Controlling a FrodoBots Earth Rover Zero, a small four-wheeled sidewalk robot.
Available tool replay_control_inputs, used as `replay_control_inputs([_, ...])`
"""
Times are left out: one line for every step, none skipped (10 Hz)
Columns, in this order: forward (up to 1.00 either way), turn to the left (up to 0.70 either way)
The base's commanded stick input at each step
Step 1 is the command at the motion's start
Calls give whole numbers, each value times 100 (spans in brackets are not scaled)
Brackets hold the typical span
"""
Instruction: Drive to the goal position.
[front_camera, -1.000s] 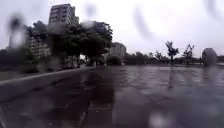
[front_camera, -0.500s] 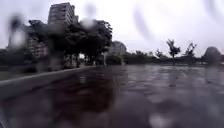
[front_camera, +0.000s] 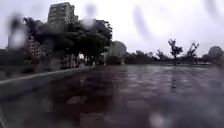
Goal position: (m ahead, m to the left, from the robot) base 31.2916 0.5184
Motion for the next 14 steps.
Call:
replay_control_inputs([100,0])
replay_control_inputs([100,0])
replay_control_inputs([100,0])
replay_control_inputs([100,0])
replay_control_inputs([100,0])
replay_control_inputs([100,0])
replay_control_inputs([100,0])
replay_control_inputs([100,0])
replay_control_inputs([100,0])
replay_control_inputs([100,0])
replay_control_inputs([100,0])
replay_control_inputs([100,0])
replay_control_inputs([100,0])
replay_control_inputs([100,0])
